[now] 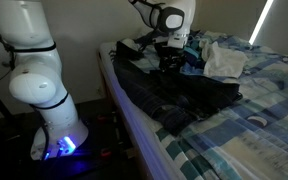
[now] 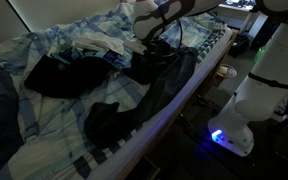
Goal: Lay the blue jeans out on the bed
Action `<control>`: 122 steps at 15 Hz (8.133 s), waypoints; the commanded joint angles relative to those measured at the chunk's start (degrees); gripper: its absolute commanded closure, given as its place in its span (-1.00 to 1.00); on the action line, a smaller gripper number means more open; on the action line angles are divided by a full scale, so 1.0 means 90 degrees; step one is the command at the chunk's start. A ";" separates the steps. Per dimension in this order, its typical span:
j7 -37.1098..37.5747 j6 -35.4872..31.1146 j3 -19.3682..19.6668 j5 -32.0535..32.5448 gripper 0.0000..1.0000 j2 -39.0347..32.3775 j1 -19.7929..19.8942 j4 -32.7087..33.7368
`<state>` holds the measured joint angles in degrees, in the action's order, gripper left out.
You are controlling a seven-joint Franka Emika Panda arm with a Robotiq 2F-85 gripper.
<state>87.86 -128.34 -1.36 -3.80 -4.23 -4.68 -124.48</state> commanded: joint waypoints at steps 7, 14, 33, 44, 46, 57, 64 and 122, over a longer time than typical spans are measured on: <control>0.0941 -0.0569 -0.0003 0.0467 0.32 0.0014 -0.0059 -0.0249; 0.1652 -0.0278 -0.0469 0.1071 0.89 0.0285 -0.0488 0.0097; 0.1254 0.0869 -0.1679 0.1830 -0.35 -0.1102 -0.2143 0.2186; 0.1457 0.0572 -0.1092 0.1320 -1.00 -0.0772 -0.1622 0.1968; 0.1485 0.0559 -0.0959 0.1191 -1.00 -0.0671 -0.1450 0.1905; 0.1653 0.0670 -0.0538 0.0795 -1.00 -0.0235 -0.0794 0.1484; 0.1946 0.0812 -0.0408 0.0650 -1.00 0.0189 -0.0520 0.0784; 0.0598 -0.0932 -0.1596 0.1028 0.90 -0.0683 -0.1568 0.1930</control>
<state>96.28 -137.92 -14.75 5.54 -6.39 -17.12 -112.72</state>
